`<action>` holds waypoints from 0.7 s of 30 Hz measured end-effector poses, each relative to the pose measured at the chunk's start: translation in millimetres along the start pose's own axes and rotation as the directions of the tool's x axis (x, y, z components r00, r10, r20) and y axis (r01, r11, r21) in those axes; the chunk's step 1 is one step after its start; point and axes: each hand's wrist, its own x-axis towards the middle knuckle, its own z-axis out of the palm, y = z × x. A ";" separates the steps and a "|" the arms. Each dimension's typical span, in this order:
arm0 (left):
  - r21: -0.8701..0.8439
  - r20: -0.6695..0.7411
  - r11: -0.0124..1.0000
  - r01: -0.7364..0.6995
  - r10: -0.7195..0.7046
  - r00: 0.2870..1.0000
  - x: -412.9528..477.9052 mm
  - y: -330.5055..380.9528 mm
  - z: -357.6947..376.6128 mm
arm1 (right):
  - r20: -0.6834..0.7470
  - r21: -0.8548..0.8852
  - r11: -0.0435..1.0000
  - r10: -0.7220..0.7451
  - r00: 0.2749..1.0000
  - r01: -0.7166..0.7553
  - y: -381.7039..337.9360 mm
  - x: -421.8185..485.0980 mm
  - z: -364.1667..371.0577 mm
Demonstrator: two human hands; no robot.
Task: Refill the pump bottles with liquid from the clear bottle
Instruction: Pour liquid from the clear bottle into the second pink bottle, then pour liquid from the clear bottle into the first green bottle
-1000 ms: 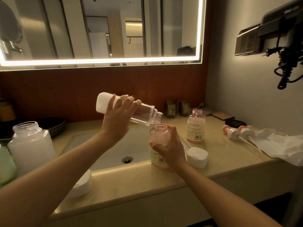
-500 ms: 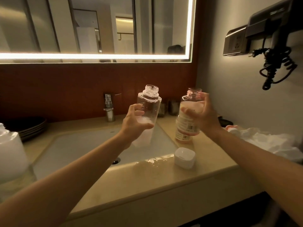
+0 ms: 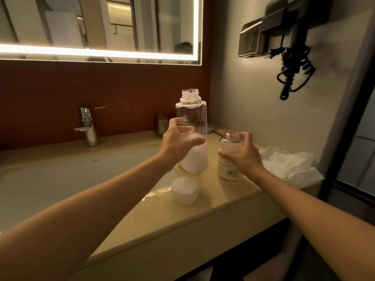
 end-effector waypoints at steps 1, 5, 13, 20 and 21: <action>0.014 0.004 1.000 -0.002 0.002 1.000 -1.0 -1.2 5.8 | 0.001 0.014 1.000 -0.001 1.000 0.001 3.0 0.7 1.2; 0.039 0.028 0.999 0.010 -0.011 1.000 -3.4 -6.5 24.4 | 0.041 0.066 0.998 -0.009 0.999 0.007 10.3 3.1 -0.2; 0.061 0.072 0.996 0.068 -0.072 0.995 -8.3 -17.4 52.2 | -0.087 0.109 0.994 -0.008 0.996 0.017 21.1 -2.1 -18.2; 0.098 0.095 0.992 0.074 -0.083 0.992 -14.2 -17.0 54.6 | -0.224 0.029 0.998 -0.039 0.974 0.047 17.0 -5.7 -24.5; 0.081 0.096 0.993 0.083 -0.091 0.991 -15.1 -15.4 52.9 | -0.262 0.037 0.998 -0.033 0.965 0.044 12.5 -6.3 -24.1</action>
